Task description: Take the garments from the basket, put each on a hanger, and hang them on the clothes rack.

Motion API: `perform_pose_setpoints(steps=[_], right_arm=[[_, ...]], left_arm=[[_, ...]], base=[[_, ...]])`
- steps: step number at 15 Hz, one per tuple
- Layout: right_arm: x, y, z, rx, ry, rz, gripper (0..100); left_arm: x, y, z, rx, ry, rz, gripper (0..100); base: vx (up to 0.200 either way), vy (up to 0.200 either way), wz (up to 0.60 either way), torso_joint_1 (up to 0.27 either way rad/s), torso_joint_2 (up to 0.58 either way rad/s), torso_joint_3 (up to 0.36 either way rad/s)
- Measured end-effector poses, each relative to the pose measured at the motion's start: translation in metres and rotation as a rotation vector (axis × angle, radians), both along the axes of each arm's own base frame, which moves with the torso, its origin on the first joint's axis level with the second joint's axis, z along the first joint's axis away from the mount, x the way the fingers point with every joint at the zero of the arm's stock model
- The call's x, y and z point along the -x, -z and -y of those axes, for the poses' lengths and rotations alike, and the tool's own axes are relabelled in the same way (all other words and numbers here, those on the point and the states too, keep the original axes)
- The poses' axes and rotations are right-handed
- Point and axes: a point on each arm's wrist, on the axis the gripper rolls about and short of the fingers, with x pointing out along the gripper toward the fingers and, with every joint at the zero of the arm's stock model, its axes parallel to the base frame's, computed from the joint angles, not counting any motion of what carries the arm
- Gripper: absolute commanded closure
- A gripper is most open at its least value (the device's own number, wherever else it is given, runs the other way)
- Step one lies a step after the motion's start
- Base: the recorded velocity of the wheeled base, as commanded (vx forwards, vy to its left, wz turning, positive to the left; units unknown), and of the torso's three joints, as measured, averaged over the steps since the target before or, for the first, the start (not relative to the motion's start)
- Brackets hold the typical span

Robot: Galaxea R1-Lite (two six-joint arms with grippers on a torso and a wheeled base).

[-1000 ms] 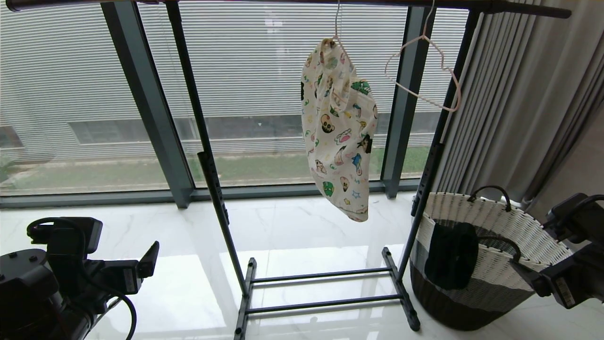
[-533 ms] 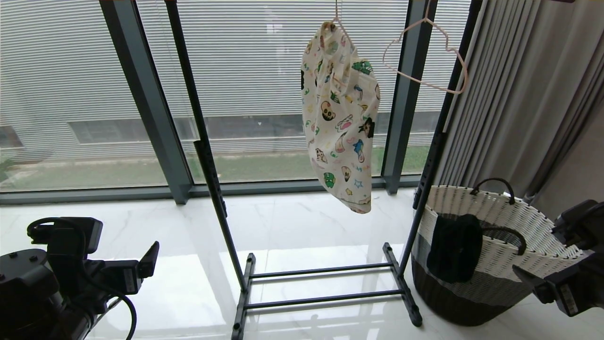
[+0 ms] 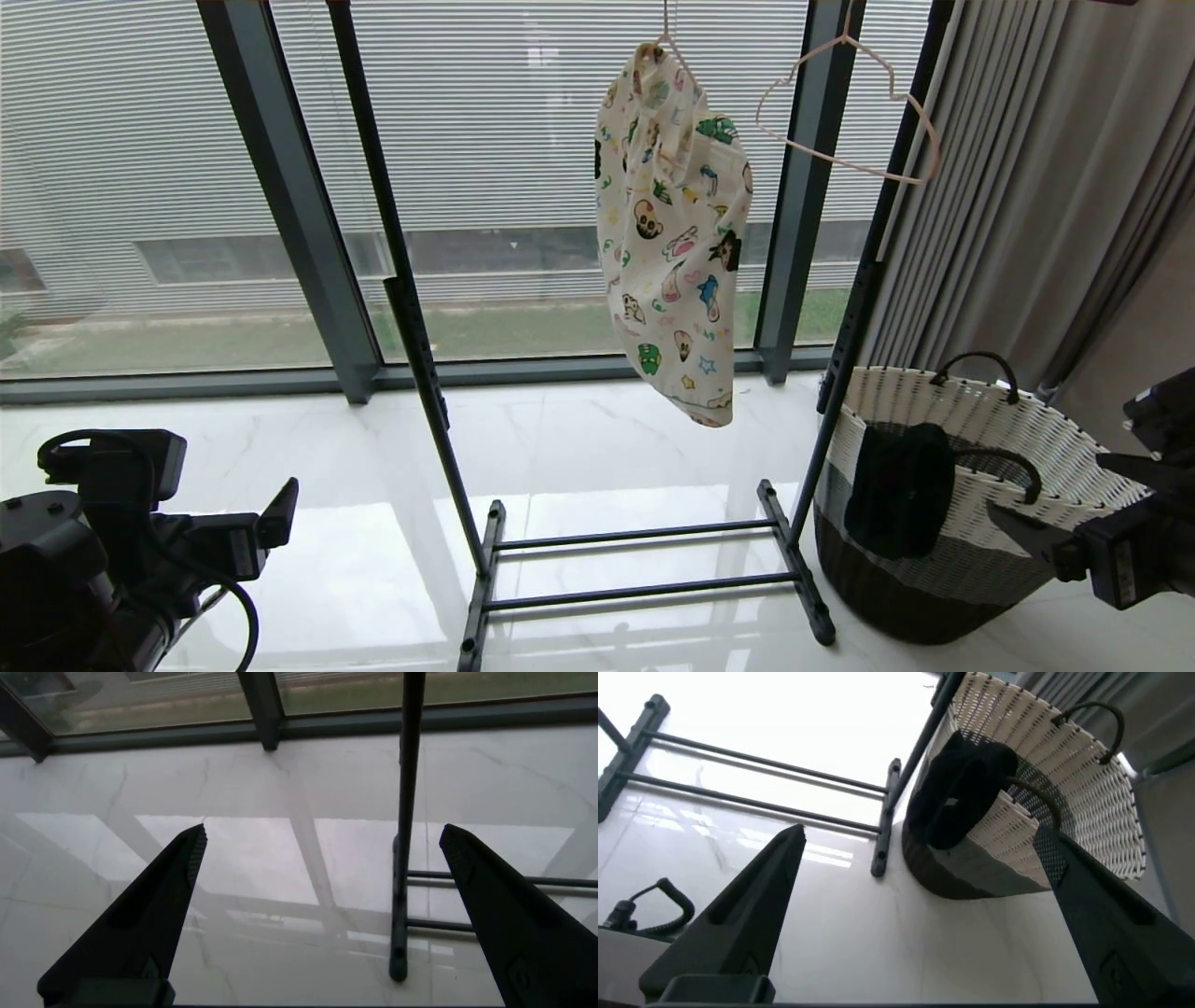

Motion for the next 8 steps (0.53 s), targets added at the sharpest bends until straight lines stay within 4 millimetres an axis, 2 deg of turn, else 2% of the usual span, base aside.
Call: perform_pose_setpoints(steps=[8], right_arm=[[-0.0038, 0.0007, -0.0018, 0.008, -0.005, -0.010, 0]], left_arm=[[0.0001, 0.0000, -0.0001, 0.000, 0.000, -0.001, 0]], base=[[0.000, -0.200, 0.00, 0.001, 0.00, 0.002]])
